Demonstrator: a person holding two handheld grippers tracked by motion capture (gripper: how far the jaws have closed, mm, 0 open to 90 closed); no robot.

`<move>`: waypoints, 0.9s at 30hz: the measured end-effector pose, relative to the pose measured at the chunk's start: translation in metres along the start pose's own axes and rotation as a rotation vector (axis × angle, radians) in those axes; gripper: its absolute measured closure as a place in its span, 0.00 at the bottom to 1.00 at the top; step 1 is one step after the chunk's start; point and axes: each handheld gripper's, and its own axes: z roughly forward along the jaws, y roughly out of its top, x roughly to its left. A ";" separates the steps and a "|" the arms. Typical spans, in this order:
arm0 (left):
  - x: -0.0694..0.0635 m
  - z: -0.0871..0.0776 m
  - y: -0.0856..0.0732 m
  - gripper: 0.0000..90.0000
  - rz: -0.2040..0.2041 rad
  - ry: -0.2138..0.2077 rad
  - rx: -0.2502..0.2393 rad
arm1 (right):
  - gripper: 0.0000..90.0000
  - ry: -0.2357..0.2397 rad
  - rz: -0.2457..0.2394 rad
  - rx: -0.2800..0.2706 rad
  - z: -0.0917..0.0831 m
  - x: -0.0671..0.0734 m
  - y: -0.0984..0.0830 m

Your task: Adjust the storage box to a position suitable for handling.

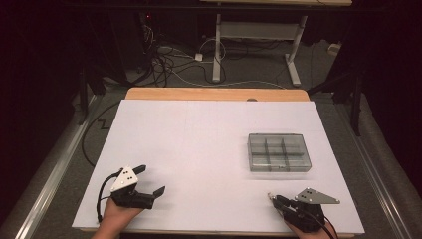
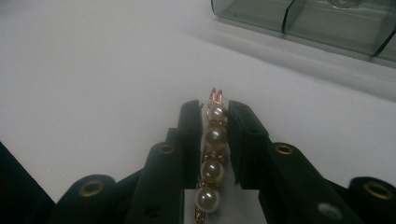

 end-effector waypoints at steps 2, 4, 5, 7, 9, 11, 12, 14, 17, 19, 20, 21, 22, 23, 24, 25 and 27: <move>0.000 0.000 0.000 0.00 0.000 0.000 0.000 | 0.80 0.000 -0.005 -0.003 0.000 -0.001 0.000; 0.000 0.000 0.000 0.00 -0.001 0.000 -0.001 | 0.78 -0.002 -0.004 -0.008 -0.001 -0.001 0.001; 0.000 0.000 0.000 0.00 -0.001 0.000 -0.001 | 0.77 -0.005 -0.002 -0.009 -0.001 -0.002 0.001; 0.000 0.000 0.000 0.00 -0.001 0.000 0.000 | 0.76 -0.008 -0.002 -0.009 -0.001 -0.002 0.001; 0.000 0.000 0.000 0.00 -0.001 -0.001 0.000 | 0.75 -0.013 -0.002 -0.011 -0.001 -0.003 0.000; 0.000 0.000 0.000 0.00 -0.001 -0.001 0.000 | 0.74 -0.020 0.003 -0.010 -0.002 -0.005 0.000; 0.000 0.000 0.000 0.00 -0.001 -0.001 0.000 | 0.74 -0.024 0.000 -0.012 -0.002 -0.006 0.000; 0.000 0.000 0.000 0.00 -0.003 -0.002 -0.001 | 0.73 -0.028 0.004 -0.014 -0.002 -0.008 0.000; 0.001 0.000 0.000 0.00 -0.006 -0.003 -0.004 | 0.73 -0.040 0.010 -0.019 -0.002 -0.011 -0.001; 0.001 0.000 0.000 0.00 -0.007 -0.004 -0.004 | 0.73 -0.052 0.012 -0.026 -0.003 -0.013 -0.001; 0.001 0.000 0.000 0.00 -0.007 -0.005 -0.005 | 0.73 -0.060 0.012 -0.028 -0.003 -0.013 -0.001; 0.001 0.000 0.000 0.00 -0.007 -0.005 -0.004 | 0.74 -0.068 0.011 -0.031 -0.004 -0.014 -0.001; 0.001 0.000 0.000 0.01 -0.007 -0.007 -0.004 | 0.74 -0.082 0.014 -0.038 -0.005 -0.016 -0.001; 0.001 -0.001 0.000 0.01 -0.008 -0.006 -0.005 | 0.74 -0.082 0.014 -0.038 -0.005 -0.016 -0.001; 0.001 -0.001 0.000 0.01 -0.008 -0.007 -0.005 | 0.75 -0.090 0.013 -0.042 -0.005 -0.017 -0.001; 0.001 -0.001 0.000 0.02 -0.010 -0.009 -0.007 | 0.75 -0.097 0.016 -0.043 -0.005 -0.018 -0.001; 0.001 -0.001 0.000 0.04 -0.011 -0.015 -0.010 | 0.77 -0.110 0.018 -0.053 -0.006 -0.020 -0.001</move>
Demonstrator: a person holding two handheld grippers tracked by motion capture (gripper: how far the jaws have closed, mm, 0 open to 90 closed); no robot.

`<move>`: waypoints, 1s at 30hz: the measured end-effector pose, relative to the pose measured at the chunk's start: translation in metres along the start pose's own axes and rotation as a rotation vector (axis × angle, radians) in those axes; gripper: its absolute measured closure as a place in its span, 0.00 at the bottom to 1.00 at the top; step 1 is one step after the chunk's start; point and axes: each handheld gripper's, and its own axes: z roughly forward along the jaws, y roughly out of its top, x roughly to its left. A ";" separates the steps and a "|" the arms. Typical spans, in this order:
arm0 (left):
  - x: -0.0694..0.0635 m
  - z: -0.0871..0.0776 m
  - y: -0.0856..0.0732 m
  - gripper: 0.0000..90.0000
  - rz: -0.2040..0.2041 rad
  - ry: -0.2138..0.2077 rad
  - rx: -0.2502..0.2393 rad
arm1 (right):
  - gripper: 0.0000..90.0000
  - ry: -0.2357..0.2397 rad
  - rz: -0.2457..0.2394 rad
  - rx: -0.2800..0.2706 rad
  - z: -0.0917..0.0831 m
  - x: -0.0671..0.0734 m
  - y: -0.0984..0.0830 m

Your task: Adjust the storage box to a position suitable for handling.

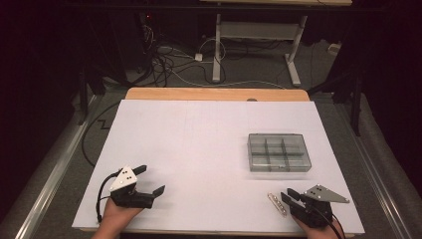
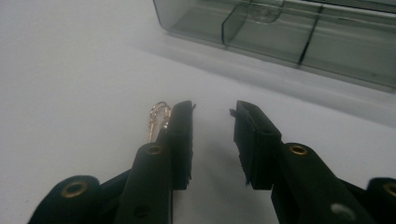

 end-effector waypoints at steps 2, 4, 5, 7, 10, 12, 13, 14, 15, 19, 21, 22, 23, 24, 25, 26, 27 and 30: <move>0.000 0.000 0.000 0.06 0.000 -0.003 -0.001 | 0.78 -0.014 0.006 -0.006 -0.001 -0.003 0.001; 0.000 0.000 0.000 0.09 0.000 -0.007 -0.002 | 0.81 -0.030 0.015 -0.015 -0.001 -0.005 0.001; 0.000 0.000 0.000 0.10 0.001 -0.009 -0.003 | 0.83 -0.036 0.021 -0.017 -0.001 -0.007 0.001; 0.000 0.000 0.000 0.16 0.006 -0.015 -0.003 | 0.85 -0.048 0.026 -0.019 -0.001 -0.009 0.000; 0.000 0.000 0.000 0.20 0.014 -0.026 0.000 | 0.89 -0.067 0.022 -0.023 -0.002 -0.012 0.000; 0.000 0.000 0.000 0.25 0.017 -0.030 0.000 | 0.91 -0.081 0.015 -0.025 -0.003 -0.014 0.000; 0.000 0.000 0.000 0.27 0.019 -0.031 0.000 | 0.92 -0.089 0.013 -0.026 -0.003 -0.015 0.000; 0.000 0.000 0.000 0.30 0.020 -0.031 -0.001 | 0.93 -0.091 0.016 -0.025 -0.004 -0.016 0.000; 0.000 0.000 0.000 0.36 0.018 -0.028 0.000 | 0.93 -0.094 0.023 -0.025 -0.005 -0.019 0.000; 0.001 0.000 0.000 0.46 -0.004 -0.010 0.008 | 0.94 -0.094 0.041 -0.024 -0.006 -0.024 -0.001; 0.001 0.001 0.001 0.52 -0.020 0.009 0.016 | 0.96 -0.093 0.045 -0.023 -0.007 -0.026 -0.001; 0.001 0.001 0.001 0.54 -0.027 0.017 0.016 | 0.97 -0.095 0.048 -0.023 -0.008 -0.027 -0.001; 0.002 0.001 0.000 0.56 -0.033 0.021 0.014 | 0.97 -0.095 0.049 -0.023 -0.008 -0.028 -0.001; 0.002 0.000 0.000 0.59 -0.039 0.021 0.010 | 0.98 -0.099 0.050 -0.025 -0.009 -0.029 -0.002; 0.002 0.000 0.000 0.61 -0.042 0.021 0.008 | 0.98 -0.102 0.052 -0.025 -0.010 -0.030 -0.002; 0.002 0.000 0.000 0.63 -0.043 0.021 0.008 | 0.98 -0.105 0.049 -0.028 -0.010 -0.031 -0.002; 0.002 0.001 0.000 0.65 -0.043 0.022 0.010 | 0.99 -0.107 0.050 -0.027 -0.010 -0.032 -0.002; 0.001 0.001 0.001 0.73 -0.034 0.025 0.016 | 1.00 -0.109 0.054 -0.029 -0.012 -0.035 -0.003</move>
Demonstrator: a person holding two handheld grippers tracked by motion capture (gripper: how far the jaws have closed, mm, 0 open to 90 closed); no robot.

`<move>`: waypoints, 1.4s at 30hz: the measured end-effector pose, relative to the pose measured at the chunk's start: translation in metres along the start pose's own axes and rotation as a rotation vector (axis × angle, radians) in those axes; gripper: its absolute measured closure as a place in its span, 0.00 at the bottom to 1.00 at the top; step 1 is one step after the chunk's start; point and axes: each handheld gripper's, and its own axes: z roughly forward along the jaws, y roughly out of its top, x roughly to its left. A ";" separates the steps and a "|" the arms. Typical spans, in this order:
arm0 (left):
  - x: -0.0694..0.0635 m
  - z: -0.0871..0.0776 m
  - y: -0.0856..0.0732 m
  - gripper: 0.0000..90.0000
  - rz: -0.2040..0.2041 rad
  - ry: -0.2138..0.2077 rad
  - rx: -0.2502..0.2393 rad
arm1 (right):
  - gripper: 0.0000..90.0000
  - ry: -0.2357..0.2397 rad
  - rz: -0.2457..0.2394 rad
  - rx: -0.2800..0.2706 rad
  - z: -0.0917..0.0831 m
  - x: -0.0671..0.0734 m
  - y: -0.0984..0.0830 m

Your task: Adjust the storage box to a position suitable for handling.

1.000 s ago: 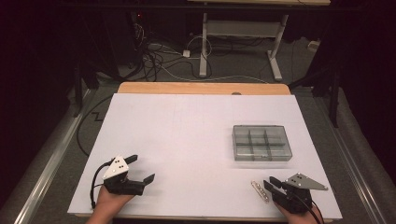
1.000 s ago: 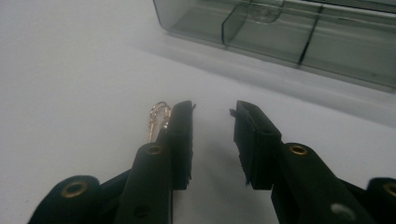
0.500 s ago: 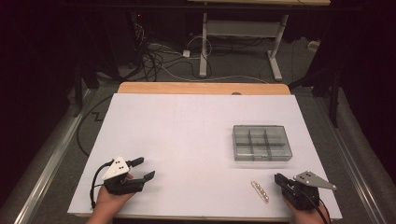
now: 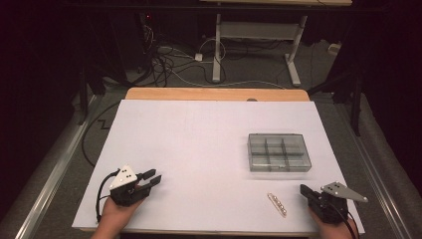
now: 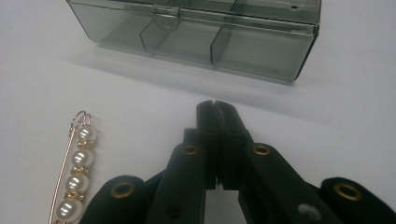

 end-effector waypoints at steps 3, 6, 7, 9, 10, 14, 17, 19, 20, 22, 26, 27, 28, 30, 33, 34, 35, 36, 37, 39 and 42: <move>0.000 0.000 0.000 0.81 0.004 0.003 0.001 | 1.00 0.000 -0.003 -0.006 -0.001 -0.003 -0.001; -0.001 0.000 0.000 0.88 0.004 0.004 0.001 | 1.00 0.001 0.000 -0.019 -0.002 -0.006 -0.002; -0.001 0.000 0.000 0.91 0.005 0.003 0.001 | 1.00 0.002 0.001 -0.023 -0.003 -0.007 -0.002; 0.000 0.000 0.000 0.94 0.001 0.002 0.001 | 1.00 0.000 -0.004 -0.031 -0.003 -0.008 -0.002; 0.000 0.000 0.000 0.95 -0.003 0.000 0.001 | 1.00 -0.001 -0.007 -0.034 -0.003 -0.009 -0.002; 0.001 0.000 0.000 0.98 -0.016 -0.002 -0.003 | 1.00 0.001 -0.005 -0.046 -0.003 -0.012 -0.002; 0.001 0.000 0.000 0.98 -0.010 0.001 0.001 | 1.00 -0.007 0.005 -0.055 -0.001 -0.017 0.001; 0.001 0.001 0.000 0.98 -0.014 0.007 0.006 | 1.00 -0.010 0.006 -0.056 -0.001 -0.018 0.002; 0.002 0.001 0.000 0.98 -0.019 0.007 0.008 | 1.00 -0.017 0.016 -0.061 0.000 -0.022 0.004; 0.003 0.001 0.000 0.98 -0.036 0.009 0.006 | 1.00 -0.022 0.021 -0.063 0.000 -0.023 0.006; 0.003 0.001 0.000 0.98 -0.041 0.015 0.004 | 1.00 -0.036 0.024 -0.076 0.001 -0.030 0.011; 0.003 0.001 0.000 0.98 -0.038 0.014 0.006 | 1.00 -0.041 0.023 -0.083 0.002 -0.034 0.015; 0.002 0.001 0.001 0.98 -0.036 0.015 0.009 | 1.00 -0.045 0.023 -0.086 0.003 -0.036 0.017; 0.002 0.001 0.001 0.98 -0.034 0.013 0.009 | 1.00 -0.050 0.023 -0.101 0.004 -0.040 0.022; 0.002 0.001 0.000 0.98 -0.027 0.018 0.005 | 1.00 -0.057 0.026 -0.111 0.005 -0.045 0.027; 0.001 0.001 0.000 0.98 -0.027 0.020 0.005 | 1.00 -0.060 0.030 -0.118 0.009 -0.049 0.033; 0.001 0.001 0.000 0.98 -0.028 0.022 0.004 | 1.00 -0.060 0.030 -0.118 0.009 -0.049 0.033; 0.001 0.001 0.000 0.98 -0.029 0.023 0.004 | 1.00 -0.066 0.030 -0.121 0.013 -0.052 0.039; 0.001 0.001 0.000 0.98 -0.029 0.022 0.005 | 1.00 -0.066 0.030 -0.121 0.013 -0.052 0.039; 0.001 0.001 0.001 0.98 -0.028 0.020 0.008 | 1.00 -0.069 0.034 -0.119 0.018 -0.054 0.044; 0.001 0.001 0.001 0.98 -0.023 0.012 0.017 | 1.00 -0.078 0.038 -0.118 0.027 -0.058 0.052</move>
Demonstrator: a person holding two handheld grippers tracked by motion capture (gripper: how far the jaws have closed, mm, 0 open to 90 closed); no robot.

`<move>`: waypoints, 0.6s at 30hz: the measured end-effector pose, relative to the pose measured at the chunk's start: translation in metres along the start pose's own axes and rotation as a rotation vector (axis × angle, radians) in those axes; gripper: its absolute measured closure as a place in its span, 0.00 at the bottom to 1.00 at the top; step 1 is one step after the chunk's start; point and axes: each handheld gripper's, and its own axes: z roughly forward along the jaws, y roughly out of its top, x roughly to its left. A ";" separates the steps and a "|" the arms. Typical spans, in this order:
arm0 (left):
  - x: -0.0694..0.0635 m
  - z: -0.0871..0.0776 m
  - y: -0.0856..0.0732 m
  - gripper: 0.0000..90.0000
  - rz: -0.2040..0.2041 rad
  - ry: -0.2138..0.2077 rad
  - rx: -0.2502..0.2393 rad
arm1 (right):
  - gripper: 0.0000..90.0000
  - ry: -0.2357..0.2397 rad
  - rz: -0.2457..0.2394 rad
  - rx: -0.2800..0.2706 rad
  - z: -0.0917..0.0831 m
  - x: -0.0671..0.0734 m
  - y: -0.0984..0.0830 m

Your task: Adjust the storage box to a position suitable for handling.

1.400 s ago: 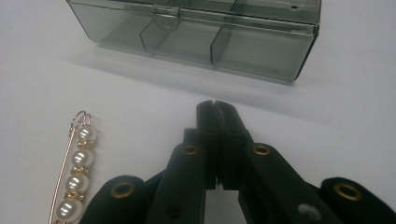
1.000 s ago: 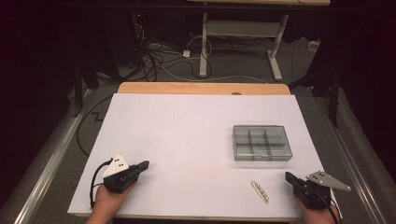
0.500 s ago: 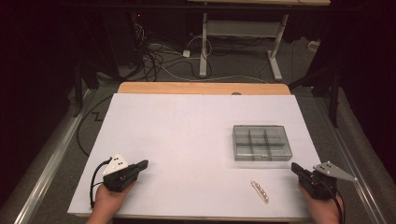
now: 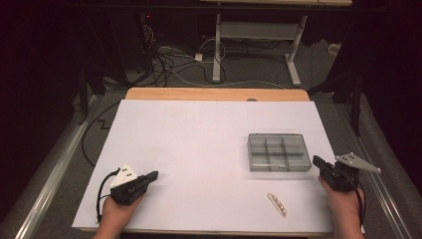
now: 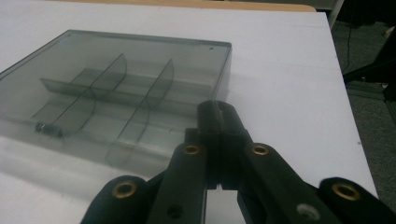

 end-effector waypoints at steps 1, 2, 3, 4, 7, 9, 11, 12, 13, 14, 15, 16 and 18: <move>0.000 0.000 0.000 0.98 0.003 -0.003 0.002 | 1.00 -0.002 0.003 -0.001 0.003 -0.001 0.002; 0.000 0.000 0.000 0.98 0.005 -0.006 0.002 | 1.00 -0.002 0.006 0.000 0.007 -0.003 0.005; 0.000 0.000 0.000 0.98 0.006 -0.008 0.003 | 1.00 -0.003 0.014 0.003 0.014 -0.005 0.010; 0.000 0.000 0.000 0.98 0.006 -0.010 0.004 | 1.00 -0.003 0.014 0.003 0.014 -0.005 0.010; 0.000 0.000 0.000 0.98 0.009 -0.013 0.006 | 1.00 -0.006 0.023 0.002 0.025 -0.009 0.017; 0.000 0.001 0.000 0.98 0.008 -0.014 0.007 | 1.00 -0.005 0.035 0.000 0.032 -0.013 0.021; 0.000 0.001 0.000 0.98 0.007 -0.015 0.008 | 1.00 -0.004 0.035 0.005 0.040 -0.017 0.025; 0.000 0.001 0.000 0.98 0.008 -0.016 0.008 | 1.00 -0.003 0.044 0.007 0.044 -0.019 0.027; 0.000 0.001 0.000 0.98 0.008 -0.018 0.007 | 1.00 0.000 0.051 0.007 0.048 -0.021 0.029; 0.000 0.000 0.000 0.98 0.009 -0.022 0.004 | 1.00 -0.001 0.045 0.006 0.052 -0.023 0.031; 0.000 0.000 0.000 0.98 0.011 -0.024 0.000 | 1.00 -0.003 0.049 0.016 0.056 -0.024 0.033; 0.000 0.000 0.000 0.98 0.007 -0.024 -0.006 | 1.00 -0.004 0.044 0.016 0.060 -0.026 0.036; 0.000 -0.001 -0.001 0.98 0.005 -0.022 -0.006 | 1.00 -0.002 0.048 0.014 0.067 -0.029 0.040</move>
